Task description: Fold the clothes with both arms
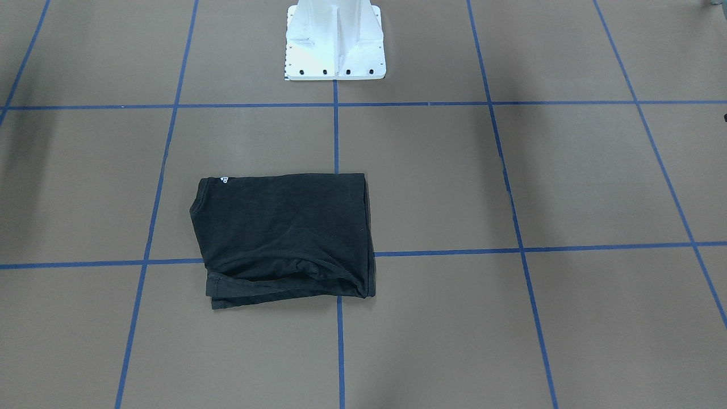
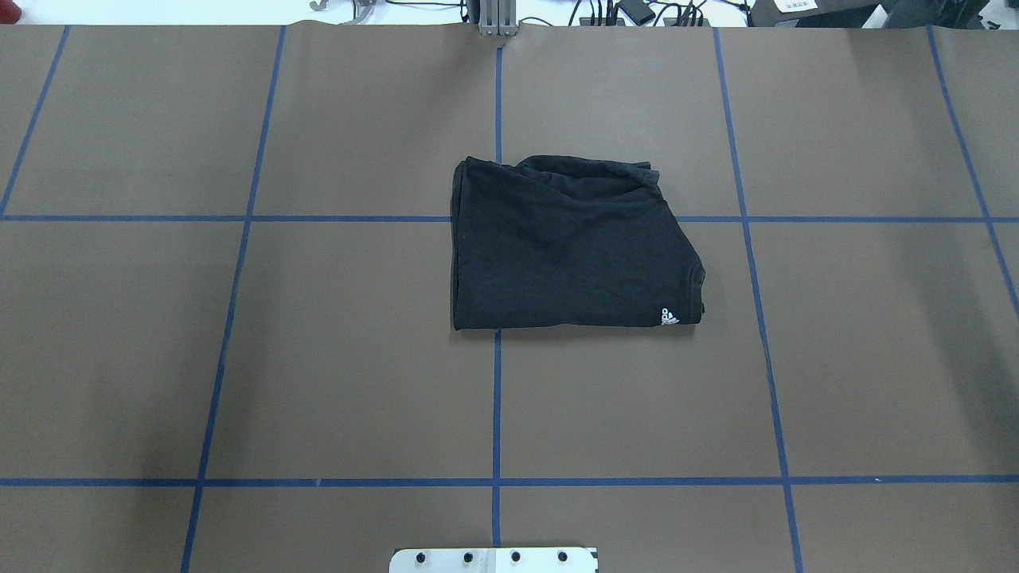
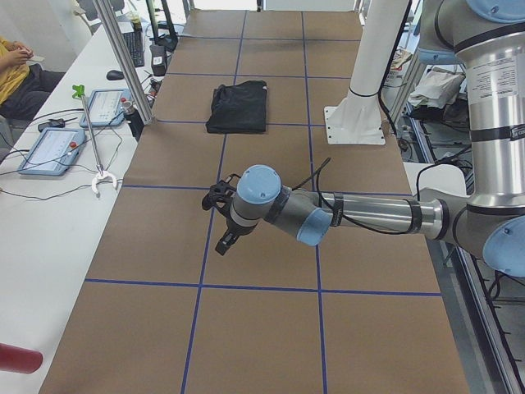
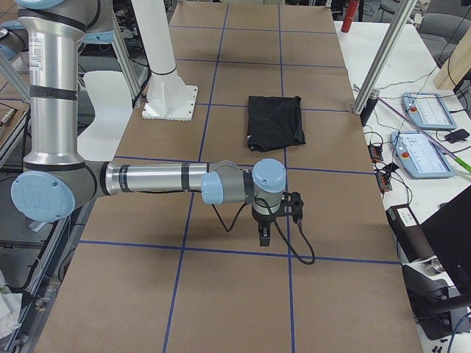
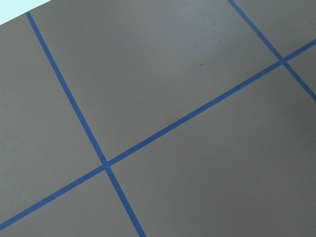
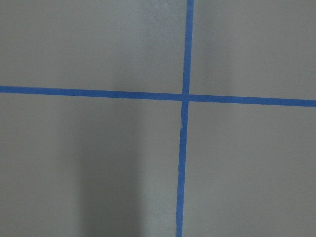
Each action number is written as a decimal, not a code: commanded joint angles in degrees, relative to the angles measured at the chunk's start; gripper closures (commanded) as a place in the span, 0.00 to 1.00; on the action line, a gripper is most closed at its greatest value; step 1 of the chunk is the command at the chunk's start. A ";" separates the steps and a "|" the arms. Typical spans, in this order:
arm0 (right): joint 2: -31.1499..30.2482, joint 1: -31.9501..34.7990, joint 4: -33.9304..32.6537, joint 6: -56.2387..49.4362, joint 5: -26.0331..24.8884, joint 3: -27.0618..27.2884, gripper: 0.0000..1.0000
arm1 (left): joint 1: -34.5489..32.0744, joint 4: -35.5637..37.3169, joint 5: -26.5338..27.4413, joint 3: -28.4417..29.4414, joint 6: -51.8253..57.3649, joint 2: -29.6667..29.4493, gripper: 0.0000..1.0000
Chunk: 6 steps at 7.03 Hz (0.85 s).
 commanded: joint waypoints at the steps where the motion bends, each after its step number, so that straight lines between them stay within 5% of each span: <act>1: -0.03 -0.01 0.25 0.00 -0.31 0.00 0.00 | -0.06 0.14 0.10 0.22 -0.01 -0.04 0.00; 6: 0.06 0.08 0.34 0.00 -0.48 0.35 0.00 | -0.06 0.05 -0.08 -1.35 -0.01 -0.04 0.00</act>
